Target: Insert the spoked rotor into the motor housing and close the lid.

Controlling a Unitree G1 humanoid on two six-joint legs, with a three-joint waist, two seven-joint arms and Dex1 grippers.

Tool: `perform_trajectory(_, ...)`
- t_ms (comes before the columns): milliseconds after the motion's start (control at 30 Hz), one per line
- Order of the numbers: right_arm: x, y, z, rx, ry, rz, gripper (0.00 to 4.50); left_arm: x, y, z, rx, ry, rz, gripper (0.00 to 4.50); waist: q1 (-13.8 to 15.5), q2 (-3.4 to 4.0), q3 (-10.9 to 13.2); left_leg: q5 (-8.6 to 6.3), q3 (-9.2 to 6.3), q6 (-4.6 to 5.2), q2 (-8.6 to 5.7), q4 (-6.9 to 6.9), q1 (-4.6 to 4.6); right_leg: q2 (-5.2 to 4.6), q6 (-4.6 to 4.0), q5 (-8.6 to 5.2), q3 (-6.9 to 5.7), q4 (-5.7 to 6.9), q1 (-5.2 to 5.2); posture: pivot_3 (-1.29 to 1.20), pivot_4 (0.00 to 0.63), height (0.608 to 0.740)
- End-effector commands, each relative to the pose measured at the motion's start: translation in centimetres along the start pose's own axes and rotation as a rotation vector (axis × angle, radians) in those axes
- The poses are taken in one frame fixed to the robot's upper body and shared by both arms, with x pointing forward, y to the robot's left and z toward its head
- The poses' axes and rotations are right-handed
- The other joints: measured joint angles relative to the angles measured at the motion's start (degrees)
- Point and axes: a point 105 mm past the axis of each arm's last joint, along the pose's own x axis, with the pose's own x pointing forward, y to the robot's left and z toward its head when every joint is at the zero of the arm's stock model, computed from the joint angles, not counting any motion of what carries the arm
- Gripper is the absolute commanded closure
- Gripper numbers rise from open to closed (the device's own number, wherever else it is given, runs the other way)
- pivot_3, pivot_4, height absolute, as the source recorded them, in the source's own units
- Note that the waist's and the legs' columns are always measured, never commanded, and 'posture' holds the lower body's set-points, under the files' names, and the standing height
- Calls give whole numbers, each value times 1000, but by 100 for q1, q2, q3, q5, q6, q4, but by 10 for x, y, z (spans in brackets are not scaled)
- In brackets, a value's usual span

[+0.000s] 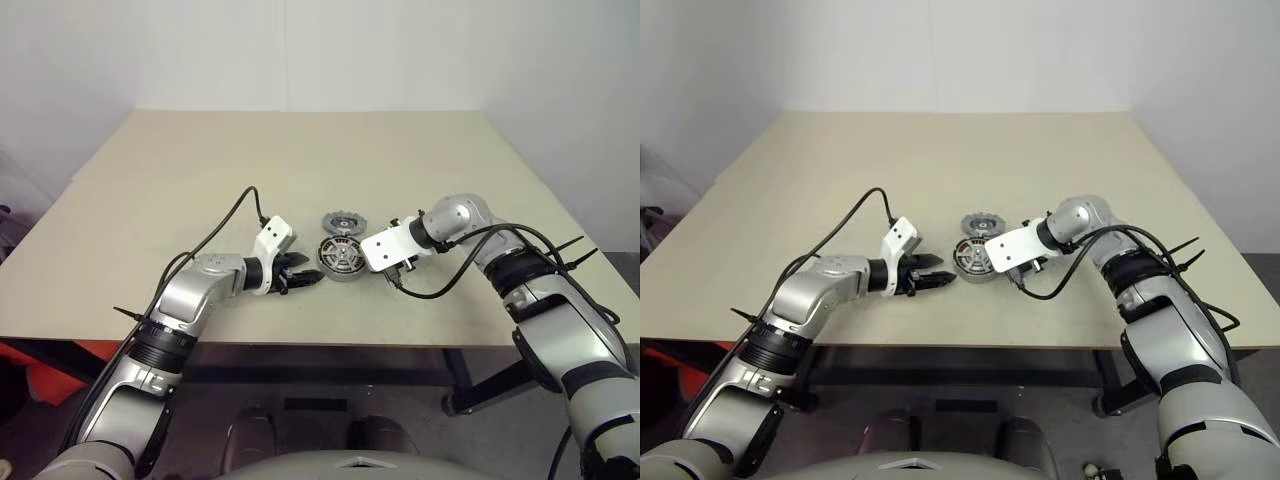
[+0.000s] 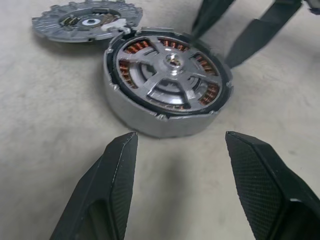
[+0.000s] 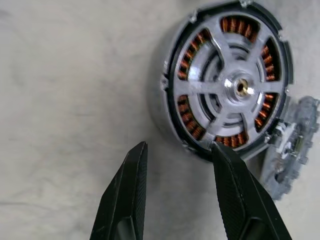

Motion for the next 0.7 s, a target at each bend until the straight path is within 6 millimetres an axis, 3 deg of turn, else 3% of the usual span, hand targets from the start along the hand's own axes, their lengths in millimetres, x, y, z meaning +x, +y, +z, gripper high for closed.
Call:
perform_trajectory(33,1,-7,0,-32,19,-5,2294,-2,0,11,38,-30,6,1500,0,0,0,0,0,0,0,0,0,0,0,0,0,0,0,0,0,740)
perform_trajectory(267,8,-3,4,-56,-3,44,2294,-4,2,7,19,-36,32,1500,-5,0,0,0,0,0,0,0,1,0,0,0,0,0,1,0,0,740)
perform_trajectory(500,8,-2,8,-68,-27,44,4043,-4,6,7,16,-41,53,1500,-45,0,0,-2,0,3,0,0,2,1,-1,0,0,-1,2,0,0,740)
perform_trajectory(700,7,-9,6,-27,-34,-27,4043,-2,6,6,13,-46,63,1500,-121,0,0,-1,-1,1,0,1,2,0,-1,0,0,1,2,0,0,740)
